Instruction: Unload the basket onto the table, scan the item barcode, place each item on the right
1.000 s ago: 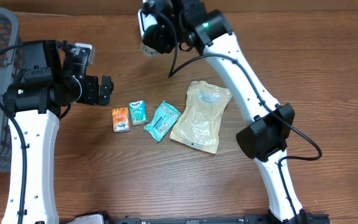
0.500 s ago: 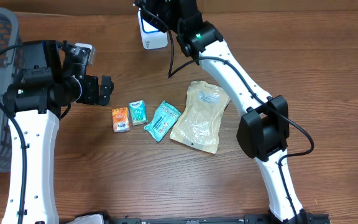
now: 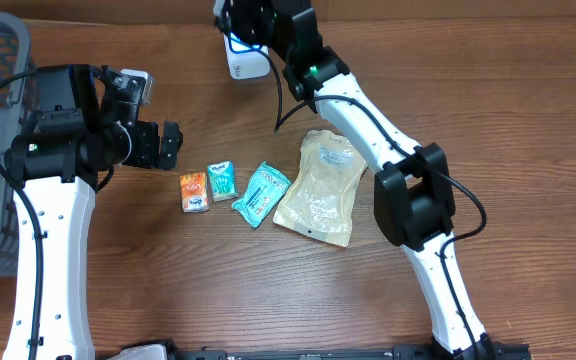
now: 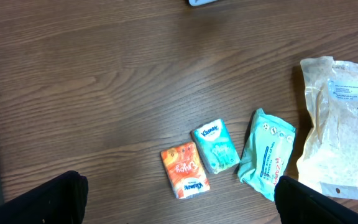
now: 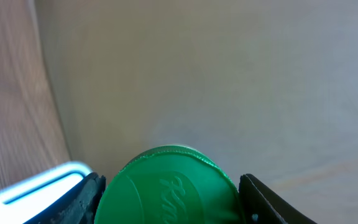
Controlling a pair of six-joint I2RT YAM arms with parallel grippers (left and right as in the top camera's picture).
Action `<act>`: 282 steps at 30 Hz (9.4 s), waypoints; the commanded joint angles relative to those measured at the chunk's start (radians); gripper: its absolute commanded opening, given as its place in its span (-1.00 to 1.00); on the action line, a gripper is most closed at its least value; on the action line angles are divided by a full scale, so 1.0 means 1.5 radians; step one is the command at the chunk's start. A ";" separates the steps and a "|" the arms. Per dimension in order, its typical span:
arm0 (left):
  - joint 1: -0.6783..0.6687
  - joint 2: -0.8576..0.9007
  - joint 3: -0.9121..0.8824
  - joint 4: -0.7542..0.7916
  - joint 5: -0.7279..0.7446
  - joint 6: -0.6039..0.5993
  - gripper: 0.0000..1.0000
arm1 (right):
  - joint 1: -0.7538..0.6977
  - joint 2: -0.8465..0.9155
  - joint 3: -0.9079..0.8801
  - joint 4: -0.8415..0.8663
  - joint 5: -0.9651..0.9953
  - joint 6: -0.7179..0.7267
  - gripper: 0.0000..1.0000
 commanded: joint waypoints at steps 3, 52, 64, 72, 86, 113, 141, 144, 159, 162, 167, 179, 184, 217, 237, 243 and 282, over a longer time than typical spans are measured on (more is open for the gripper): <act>0.000 -0.004 0.012 0.001 0.001 0.000 0.99 | -0.003 0.026 0.000 0.011 0.018 -0.121 -0.53; 0.000 -0.004 0.012 0.001 0.001 0.000 0.99 | 0.013 -0.268 0.000 -0.382 -0.211 0.370 -0.37; 0.000 -0.004 0.012 0.001 0.001 0.000 0.99 | -0.045 -0.332 -0.001 -0.916 -0.166 0.511 -0.48; 0.000 -0.004 0.012 0.001 0.001 0.000 0.99 | -0.147 -0.275 -0.001 -1.039 -0.118 0.582 -0.46; 0.000 -0.004 0.012 0.001 0.001 0.000 0.99 | -0.339 -0.158 -0.001 -1.098 -0.066 0.628 -0.40; 0.000 -0.004 0.012 0.001 0.001 0.000 0.99 | -0.394 -0.107 -0.001 -0.948 0.085 0.656 -0.33; 0.000 -0.004 0.012 0.001 0.001 0.000 0.99 | -0.392 -0.116 -0.054 -0.952 0.088 0.686 1.00; 0.000 -0.004 0.012 0.001 0.001 0.000 0.99 | -0.391 -0.131 0.023 -1.002 0.087 0.741 1.00; 0.000 -0.004 0.012 0.001 0.001 0.000 0.99 | -0.371 -0.214 0.256 -1.173 -0.272 0.782 0.89; 0.000 -0.004 0.012 0.001 0.001 0.000 0.99 | -0.352 -0.214 0.203 -1.173 -0.288 0.774 0.80; 0.000 -0.004 0.012 0.001 0.001 0.000 0.99 | -0.307 -0.214 0.072 -1.173 -0.286 0.731 0.59; 0.000 -0.004 0.012 0.001 0.001 0.000 0.99 | -0.249 -0.214 -0.213 -1.062 -0.294 0.702 0.37; 0.000 -0.004 0.012 0.001 0.001 0.000 0.99 | -0.249 -0.251 -0.327 -0.968 -0.327 0.704 0.26; 0.000 -0.004 0.012 0.001 0.001 0.000 0.99 | -0.248 -0.366 -0.720 -0.556 -0.455 0.883 0.61; 0.000 -0.004 0.012 0.001 0.001 0.000 0.99 | -0.209 -0.304 -0.719 -0.402 -0.441 1.039 -0.92; 0.000 -0.004 0.012 0.001 0.001 0.000 0.99 | -0.209 -0.365 -0.692 -0.471 -0.393 1.013 -0.92; 0.000 -0.004 0.012 0.001 0.001 0.000 0.99 | 0.135 -0.267 -0.418 -1.007 0.510 1.049 0.28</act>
